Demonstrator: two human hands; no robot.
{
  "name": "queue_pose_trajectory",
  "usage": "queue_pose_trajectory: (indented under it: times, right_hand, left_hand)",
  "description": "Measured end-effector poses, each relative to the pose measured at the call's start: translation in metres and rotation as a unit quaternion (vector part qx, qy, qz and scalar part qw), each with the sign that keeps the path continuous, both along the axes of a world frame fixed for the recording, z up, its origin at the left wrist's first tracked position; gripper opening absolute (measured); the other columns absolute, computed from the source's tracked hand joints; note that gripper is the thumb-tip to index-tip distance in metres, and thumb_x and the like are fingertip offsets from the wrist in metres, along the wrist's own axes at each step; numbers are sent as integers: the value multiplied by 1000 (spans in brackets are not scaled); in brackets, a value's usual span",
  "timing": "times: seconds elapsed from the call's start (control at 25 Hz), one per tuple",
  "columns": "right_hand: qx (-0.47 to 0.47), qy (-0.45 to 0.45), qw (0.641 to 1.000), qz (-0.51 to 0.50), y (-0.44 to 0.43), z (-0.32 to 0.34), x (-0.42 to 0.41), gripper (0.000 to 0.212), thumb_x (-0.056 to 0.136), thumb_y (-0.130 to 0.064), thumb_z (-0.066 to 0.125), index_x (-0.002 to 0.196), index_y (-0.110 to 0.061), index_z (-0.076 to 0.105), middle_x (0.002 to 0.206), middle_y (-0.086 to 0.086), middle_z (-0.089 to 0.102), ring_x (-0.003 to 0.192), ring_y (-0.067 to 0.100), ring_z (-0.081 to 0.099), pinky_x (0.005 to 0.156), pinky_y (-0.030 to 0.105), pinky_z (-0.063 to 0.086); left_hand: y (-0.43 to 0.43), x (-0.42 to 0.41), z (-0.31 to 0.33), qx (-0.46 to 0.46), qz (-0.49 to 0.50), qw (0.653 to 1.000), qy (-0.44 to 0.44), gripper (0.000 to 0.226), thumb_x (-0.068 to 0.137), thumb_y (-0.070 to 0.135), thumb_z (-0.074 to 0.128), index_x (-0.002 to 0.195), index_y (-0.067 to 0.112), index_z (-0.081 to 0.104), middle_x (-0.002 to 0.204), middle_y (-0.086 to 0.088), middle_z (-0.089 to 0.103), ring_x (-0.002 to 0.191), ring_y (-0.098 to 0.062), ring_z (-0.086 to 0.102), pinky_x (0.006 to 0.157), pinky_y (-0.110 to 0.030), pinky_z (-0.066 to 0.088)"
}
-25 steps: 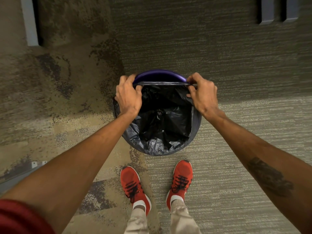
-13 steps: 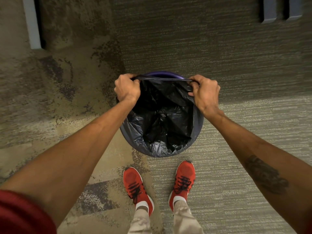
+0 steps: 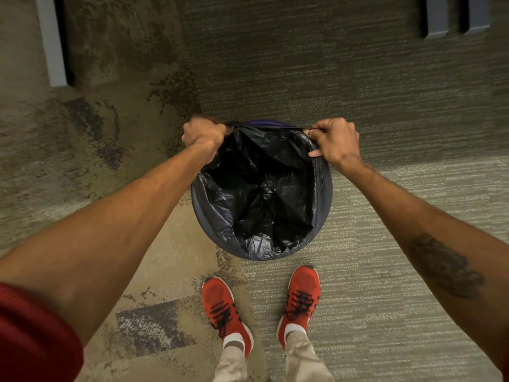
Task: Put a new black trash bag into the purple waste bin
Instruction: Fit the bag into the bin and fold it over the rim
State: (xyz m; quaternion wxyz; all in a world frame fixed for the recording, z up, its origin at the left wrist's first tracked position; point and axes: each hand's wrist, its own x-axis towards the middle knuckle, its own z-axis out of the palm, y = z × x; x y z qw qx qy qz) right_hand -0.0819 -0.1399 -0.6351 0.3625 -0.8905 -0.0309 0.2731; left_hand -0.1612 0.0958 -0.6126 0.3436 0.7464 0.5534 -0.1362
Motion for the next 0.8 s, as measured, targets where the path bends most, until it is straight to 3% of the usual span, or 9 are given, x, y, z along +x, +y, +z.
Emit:
queue_pose_trajectory:
  times: [0.2,0.32,0.44,0.56,0.64,0.72,0.8]
  right_hand:
    - [-12,10,1000,-6,1,-5,2,28,91,-40,71,89,-14,78,83,-6,76,49,6,70,77,22,57]
    - [-40,-2,999,17,8,-11,4,39,90,-50,68,88,-12,79,84,4,78,68,18,74,86,34,57]
    - [-53,12,998,10,16,-13,7,41,91,-49,67,97,-11,79,97,10,78,89,21,69,84,28,49]
    - [-60,24,998,4,20,-16,10,41,90,-51,67,103,-14,79,102,10,77,95,23,67,86,29,47]
    - [-58,39,998,-5,20,-22,12,42,88,-53,68,107,-17,79,108,8,77,103,24,68,94,31,51]
    - [-55,57,997,-18,19,-28,13,44,86,-54,70,108,-17,79,107,5,78,101,21,70,96,33,53]
    - [-54,82,995,-27,18,-34,15,42,85,-52,72,98,-13,80,92,4,77,84,15,69,85,31,55]
  left_hand:
    - [12,8,5,-128,10,992,7,51,82,31,78,126,7,64,128,-8,66,94,-21,58,81,-27,47]
    - [16,11,12,-198,32,979,38,56,88,27,72,136,5,55,142,-13,55,110,-29,53,92,-42,42]
    - [20,9,11,-248,34,964,89,60,91,34,66,142,10,48,154,-13,43,138,-39,41,112,-63,30]
    - [27,7,10,-267,40,956,119,59,90,43,65,140,14,51,148,-13,49,133,-38,46,111,-58,33]
    - [33,4,1,-275,66,950,133,71,81,51,73,138,14,52,141,-13,54,129,-38,48,111,-57,32]
    - [38,-1,-8,-302,81,940,138,87,72,57,76,142,13,49,144,-15,52,133,-41,44,113,-59,28]
    - [43,-6,-21,-334,84,929,138,101,65,62,77,147,13,43,152,-16,45,141,-44,34,116,-63,20]
